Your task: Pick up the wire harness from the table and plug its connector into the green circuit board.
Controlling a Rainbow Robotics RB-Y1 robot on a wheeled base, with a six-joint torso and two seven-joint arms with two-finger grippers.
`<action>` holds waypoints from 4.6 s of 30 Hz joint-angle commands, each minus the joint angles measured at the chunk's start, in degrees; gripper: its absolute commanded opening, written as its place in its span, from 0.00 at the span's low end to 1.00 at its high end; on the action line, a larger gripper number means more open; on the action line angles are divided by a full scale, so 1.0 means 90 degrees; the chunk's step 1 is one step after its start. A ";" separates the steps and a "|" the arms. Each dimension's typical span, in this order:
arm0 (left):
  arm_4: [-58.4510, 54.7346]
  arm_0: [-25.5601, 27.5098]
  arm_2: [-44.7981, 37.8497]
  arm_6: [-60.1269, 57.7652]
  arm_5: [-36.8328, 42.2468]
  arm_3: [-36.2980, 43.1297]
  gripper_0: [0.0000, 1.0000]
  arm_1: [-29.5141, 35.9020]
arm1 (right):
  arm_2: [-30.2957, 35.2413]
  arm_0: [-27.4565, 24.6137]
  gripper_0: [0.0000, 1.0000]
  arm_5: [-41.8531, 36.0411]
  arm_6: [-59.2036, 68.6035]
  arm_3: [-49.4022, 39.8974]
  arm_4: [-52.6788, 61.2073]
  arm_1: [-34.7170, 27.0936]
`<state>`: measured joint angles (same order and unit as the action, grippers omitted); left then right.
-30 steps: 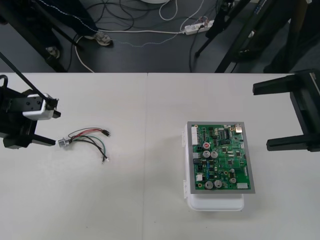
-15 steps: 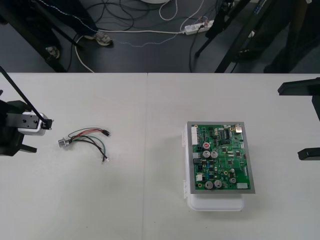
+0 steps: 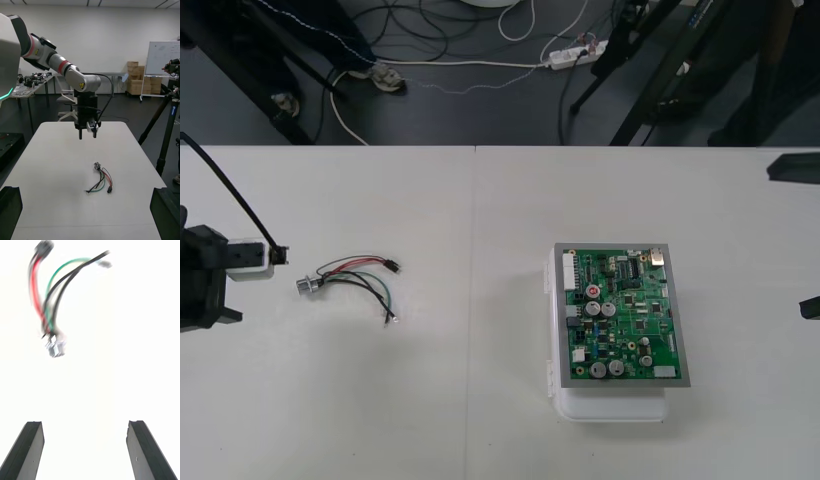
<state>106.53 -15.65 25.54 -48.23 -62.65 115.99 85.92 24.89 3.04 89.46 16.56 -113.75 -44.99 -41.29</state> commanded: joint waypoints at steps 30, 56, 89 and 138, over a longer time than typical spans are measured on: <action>0.4335 -0.0918 0.1215 -0.2024 -0.0607 -0.0329 0.64 -0.2632 | 0.0369 -0.0309 1.00 0.0060 -0.0180 0.0256 0.0048 -0.0110; 0.5312 -0.1269 0.1537 -0.1223 -0.0832 -0.1540 1.00 -0.3414 | 0.0183 -0.0279 1.00 0.0060 -0.0131 0.0471 -0.0040 -0.0139; 0.5321 -0.1455 0.1850 -0.1301 -0.0304 -0.2771 1.00 -0.4058 | -0.0041 -0.0279 1.00 0.0060 -0.0121 0.0549 -0.0206 -0.0139; 0.4687 -0.1455 0.1254 -0.0852 0.0008 -0.2829 0.00 -0.4214 | -0.0090 -0.0279 1.00 0.0060 -0.0063 0.0539 -0.0196 -0.0139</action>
<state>151.85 -27.33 40.08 -57.91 -64.34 87.71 48.03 24.73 1.10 89.61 14.68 -108.73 -46.58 -40.50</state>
